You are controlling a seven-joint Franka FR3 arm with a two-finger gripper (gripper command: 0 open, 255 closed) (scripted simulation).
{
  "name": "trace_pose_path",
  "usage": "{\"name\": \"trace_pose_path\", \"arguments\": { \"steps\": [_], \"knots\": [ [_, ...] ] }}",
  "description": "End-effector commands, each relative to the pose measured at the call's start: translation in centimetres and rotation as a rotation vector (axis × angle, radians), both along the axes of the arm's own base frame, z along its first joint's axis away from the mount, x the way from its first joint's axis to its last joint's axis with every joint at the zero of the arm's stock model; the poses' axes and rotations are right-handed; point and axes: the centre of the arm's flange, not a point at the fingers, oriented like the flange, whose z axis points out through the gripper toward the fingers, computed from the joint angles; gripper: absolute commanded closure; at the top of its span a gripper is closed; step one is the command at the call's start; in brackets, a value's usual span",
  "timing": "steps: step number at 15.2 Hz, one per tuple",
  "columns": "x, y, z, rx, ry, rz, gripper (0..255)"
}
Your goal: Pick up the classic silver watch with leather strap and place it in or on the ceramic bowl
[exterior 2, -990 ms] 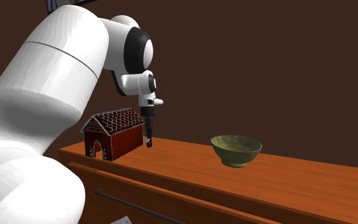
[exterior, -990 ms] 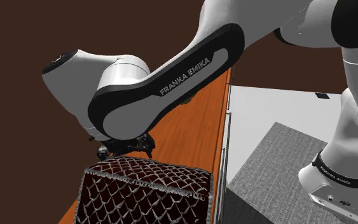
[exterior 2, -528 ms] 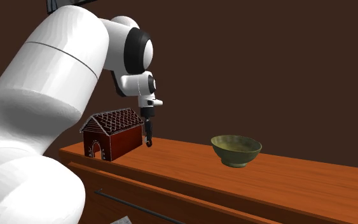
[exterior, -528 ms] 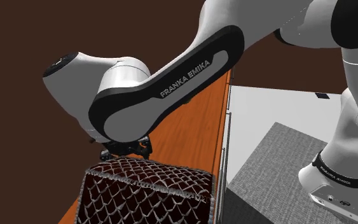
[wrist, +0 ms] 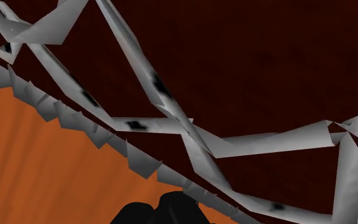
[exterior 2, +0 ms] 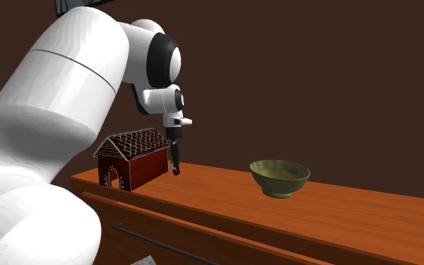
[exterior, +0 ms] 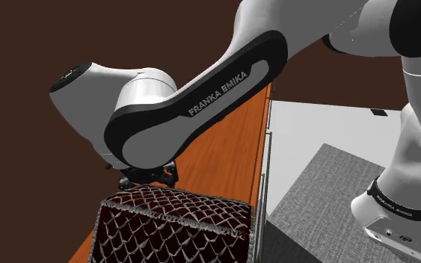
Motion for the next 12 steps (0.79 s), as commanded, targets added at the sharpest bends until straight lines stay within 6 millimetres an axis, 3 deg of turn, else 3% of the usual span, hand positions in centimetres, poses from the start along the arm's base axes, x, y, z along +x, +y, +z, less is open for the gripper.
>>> {"name": "trace_pose_path", "arguments": {
  "steps": [1,12],
  "knots": [
    [-0.3,0.2,-0.4,-0.005,0.009,0.004,255],
    [-0.3,0.2,5.4,-0.005,0.009,0.004,255]
  ]
}}
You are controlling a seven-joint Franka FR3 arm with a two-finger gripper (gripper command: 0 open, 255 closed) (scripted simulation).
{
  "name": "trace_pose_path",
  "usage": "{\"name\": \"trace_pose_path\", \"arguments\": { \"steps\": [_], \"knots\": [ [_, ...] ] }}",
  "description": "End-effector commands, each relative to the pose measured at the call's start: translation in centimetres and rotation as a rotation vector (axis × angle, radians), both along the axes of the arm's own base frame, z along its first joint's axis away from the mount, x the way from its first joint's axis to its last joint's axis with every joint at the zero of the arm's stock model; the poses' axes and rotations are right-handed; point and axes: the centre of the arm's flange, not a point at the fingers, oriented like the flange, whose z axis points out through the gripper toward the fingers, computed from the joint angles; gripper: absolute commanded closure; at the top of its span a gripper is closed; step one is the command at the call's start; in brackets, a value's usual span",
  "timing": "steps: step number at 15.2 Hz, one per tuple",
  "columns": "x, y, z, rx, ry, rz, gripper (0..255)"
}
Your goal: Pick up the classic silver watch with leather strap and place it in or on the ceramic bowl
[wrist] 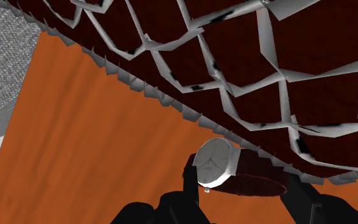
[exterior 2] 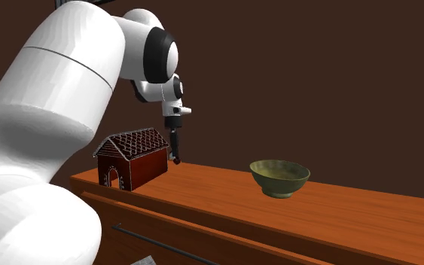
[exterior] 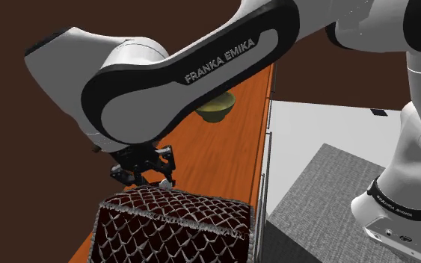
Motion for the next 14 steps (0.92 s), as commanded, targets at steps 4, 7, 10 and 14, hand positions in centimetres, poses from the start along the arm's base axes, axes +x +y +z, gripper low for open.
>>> {"name": "trace_pose_path", "arguments": {
  "steps": [4,7,10,14],
  "knots": [
    [-0.1,0.1,2.7,0.0,0.0,0.0,255],
    [-0.1,0.1,4.3,0.0,0.0,0.0,255],
    [-0.1,0.1,5.9,0.0,0.0,0.0,255],
    [-0.1,0.1,8.0,0.0,0.0,0.0,255]
  ]
}}
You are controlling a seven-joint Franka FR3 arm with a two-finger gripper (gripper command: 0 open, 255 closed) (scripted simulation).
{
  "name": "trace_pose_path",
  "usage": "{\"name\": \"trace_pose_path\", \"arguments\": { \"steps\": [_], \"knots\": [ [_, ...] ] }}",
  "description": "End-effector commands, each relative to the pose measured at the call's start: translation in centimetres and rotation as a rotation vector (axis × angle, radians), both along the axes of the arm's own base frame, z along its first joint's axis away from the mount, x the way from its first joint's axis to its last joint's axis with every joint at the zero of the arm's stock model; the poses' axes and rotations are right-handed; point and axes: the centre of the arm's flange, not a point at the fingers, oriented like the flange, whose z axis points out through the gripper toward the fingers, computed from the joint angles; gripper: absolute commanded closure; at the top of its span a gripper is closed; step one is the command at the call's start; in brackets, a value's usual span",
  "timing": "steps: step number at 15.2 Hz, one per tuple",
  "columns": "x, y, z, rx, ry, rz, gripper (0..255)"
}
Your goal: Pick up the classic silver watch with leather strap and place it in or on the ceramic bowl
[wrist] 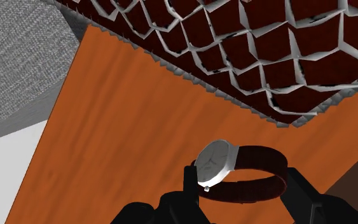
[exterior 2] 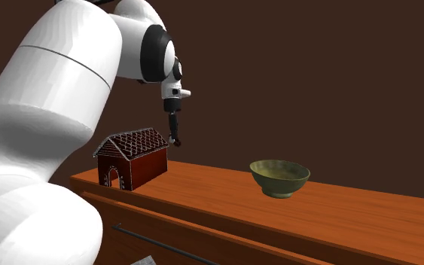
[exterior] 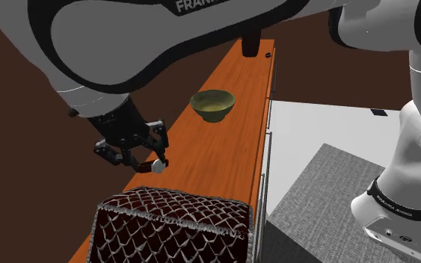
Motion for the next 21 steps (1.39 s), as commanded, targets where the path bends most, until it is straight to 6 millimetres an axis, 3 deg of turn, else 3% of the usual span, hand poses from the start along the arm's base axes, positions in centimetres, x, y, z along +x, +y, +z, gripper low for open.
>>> {"name": "trace_pose_path", "arguments": {
  "steps": [1,6,21],
  "knots": [
    [0.0,-0.1,1.1,0.0,0.001,0.0,255],
    [0.0,-0.1,3.7,0.0,0.001,0.0,255],
    [8.8,-17.8,4.1,0.0,0.001,0.0,255]
  ]
}}
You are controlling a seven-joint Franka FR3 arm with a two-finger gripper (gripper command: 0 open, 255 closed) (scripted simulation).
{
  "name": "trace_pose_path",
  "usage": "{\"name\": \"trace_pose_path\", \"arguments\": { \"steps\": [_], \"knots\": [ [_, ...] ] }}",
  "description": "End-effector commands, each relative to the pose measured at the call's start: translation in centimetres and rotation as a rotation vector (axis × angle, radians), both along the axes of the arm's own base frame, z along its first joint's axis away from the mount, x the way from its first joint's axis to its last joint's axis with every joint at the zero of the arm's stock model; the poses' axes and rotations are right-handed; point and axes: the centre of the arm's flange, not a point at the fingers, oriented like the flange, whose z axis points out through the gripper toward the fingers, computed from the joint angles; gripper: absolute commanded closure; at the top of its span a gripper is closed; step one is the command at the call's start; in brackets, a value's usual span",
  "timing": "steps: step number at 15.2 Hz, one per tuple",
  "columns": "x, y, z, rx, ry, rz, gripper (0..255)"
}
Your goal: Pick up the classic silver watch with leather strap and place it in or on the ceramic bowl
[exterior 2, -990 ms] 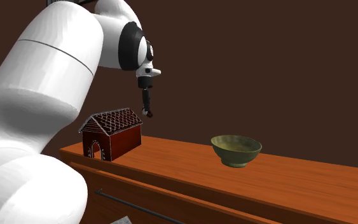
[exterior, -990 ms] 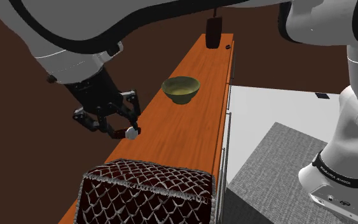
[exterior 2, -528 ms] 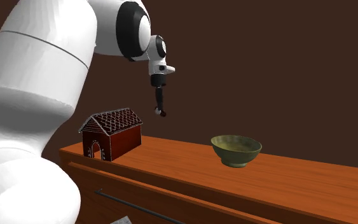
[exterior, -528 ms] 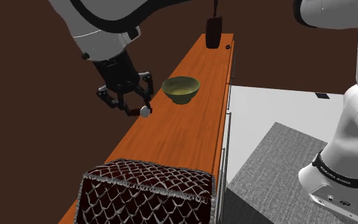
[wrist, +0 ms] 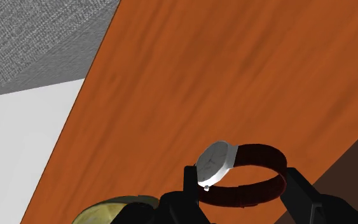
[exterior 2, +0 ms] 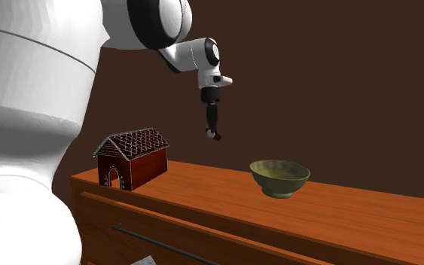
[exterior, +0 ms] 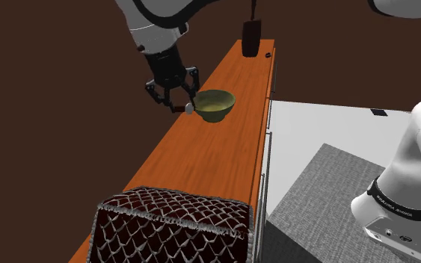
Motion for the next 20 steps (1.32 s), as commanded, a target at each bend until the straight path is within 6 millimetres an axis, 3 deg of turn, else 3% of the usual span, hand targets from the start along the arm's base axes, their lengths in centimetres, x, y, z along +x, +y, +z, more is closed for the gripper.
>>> {"name": "trace_pose_path", "arguments": {
  "steps": [1,17,20],
  "knots": [
    [1.3,-2.3,0.2,0.0,0.0,0.001,255],
    [10.6,-21.2,0.7,0.0,0.0,0.001,255],
    [11.0,-22.0,-0.4,0.0,0.0,0.001,255]
  ]
}}
